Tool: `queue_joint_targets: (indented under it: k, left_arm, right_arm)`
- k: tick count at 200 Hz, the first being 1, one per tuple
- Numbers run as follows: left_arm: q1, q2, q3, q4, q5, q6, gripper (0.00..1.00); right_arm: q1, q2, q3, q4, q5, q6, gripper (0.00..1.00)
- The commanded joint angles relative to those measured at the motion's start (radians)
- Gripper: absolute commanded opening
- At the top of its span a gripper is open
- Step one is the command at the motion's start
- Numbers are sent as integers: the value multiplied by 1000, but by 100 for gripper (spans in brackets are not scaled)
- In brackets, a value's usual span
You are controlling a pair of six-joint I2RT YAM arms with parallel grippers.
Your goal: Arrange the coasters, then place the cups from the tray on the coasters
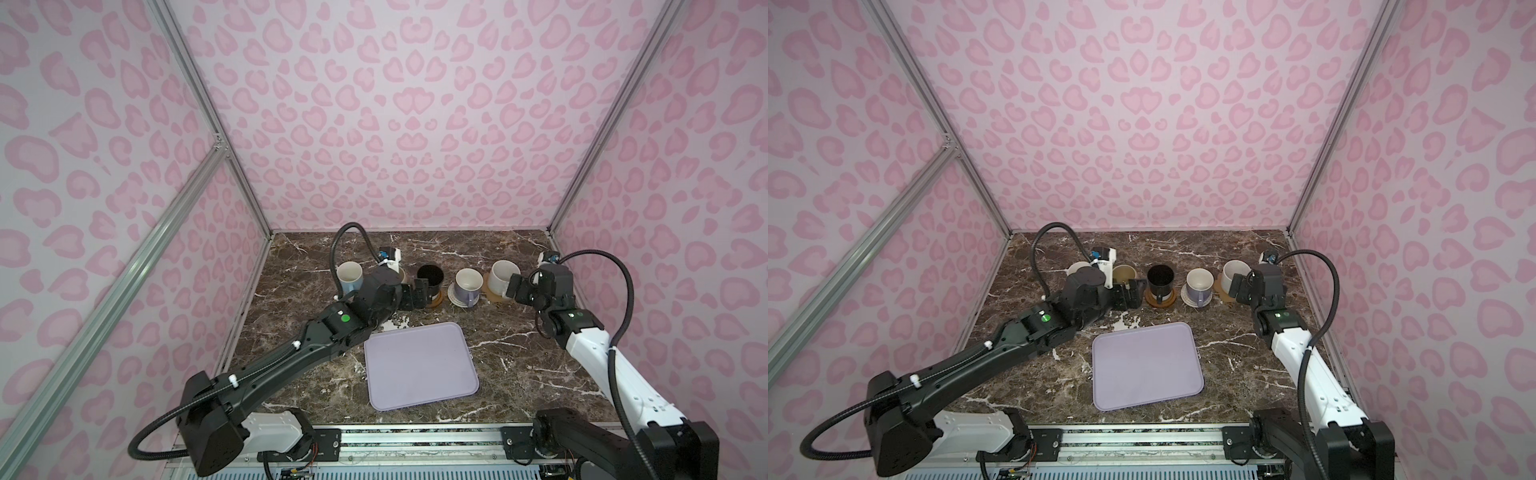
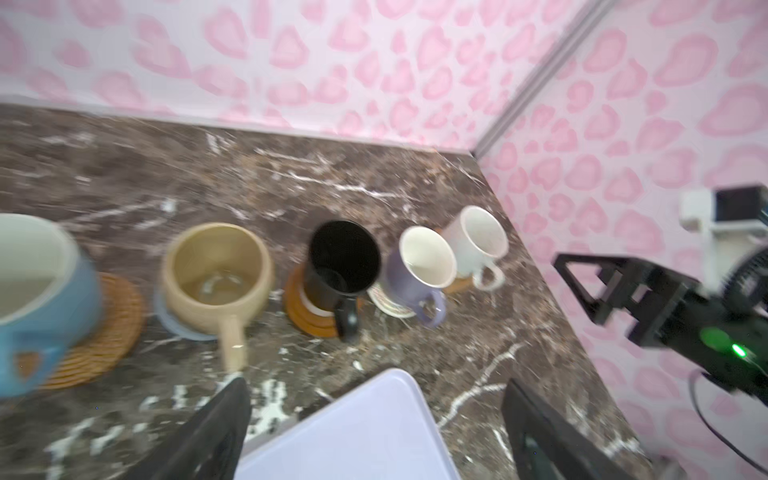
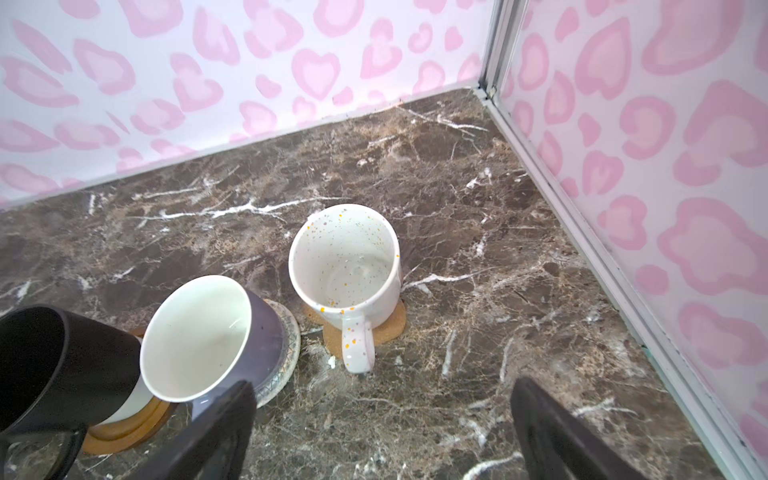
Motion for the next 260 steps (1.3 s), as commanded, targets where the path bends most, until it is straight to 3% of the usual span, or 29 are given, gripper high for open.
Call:
queue_joint_targets:
  k: [1,23,35,64,82,107,123,154,178,186,201,220,228,237,245,260]
  left_arm:
    - [21,-122,-131,50,-326,166,96]
    - [95,-250,-307,172,-495,285,97]
    - [169,-309,-398,249,-491,340,98]
    - [321,-393,-576,477,-518,490,98]
    - [466,-386,-629,524,-494,480,97]
    - [612,-298,-746,772,-253,522,97]
    - [701,-210,-765,840,-152,461,97]
    - [849,3,-762,1002,49,388,97]
    - [904,156,-728,1092,151,390,97]
    - [905,153,-703,1037,177,403,97]
    - [905,165,-718,1085,231,426,97]
    - [906,261,-754,1264,320,450,97]
    - [904,225,-728,1141,333,468,97]
    - [903,256,-736,1213,342,466,97]
    - [904,235,-716,1132,341,475,97]
    - [897,240,-715,1138,332,480,97]
  right_arm:
    - [1,-58,-137,183,85,-4,98]
    - [1,-57,-218,290,168,-58,96]
    - [2,-41,-249,347,168,-126,95]
    - [-7,31,-327,545,197,-158,95]
    - [-9,107,-367,704,171,-178,94]
    - [-10,198,-441,927,134,-206,93]
    - [-8,248,-482,1074,122,-231,92]
    - [-9,306,-485,1173,133,-296,93]
    - [-17,410,-470,1237,140,-283,94]
    - [-19,446,-466,1260,141,-279,94]
    - [-21,498,-444,1282,129,-284,95]
    - [-43,506,-412,1236,104,-266,98]
    - [-49,494,-403,1200,95,-257,98]
    - [-50,478,-387,1138,92,-258,99]
    - [-51,484,-390,1154,93,-259,99]
    - [-50,489,-398,1180,100,-256,99]
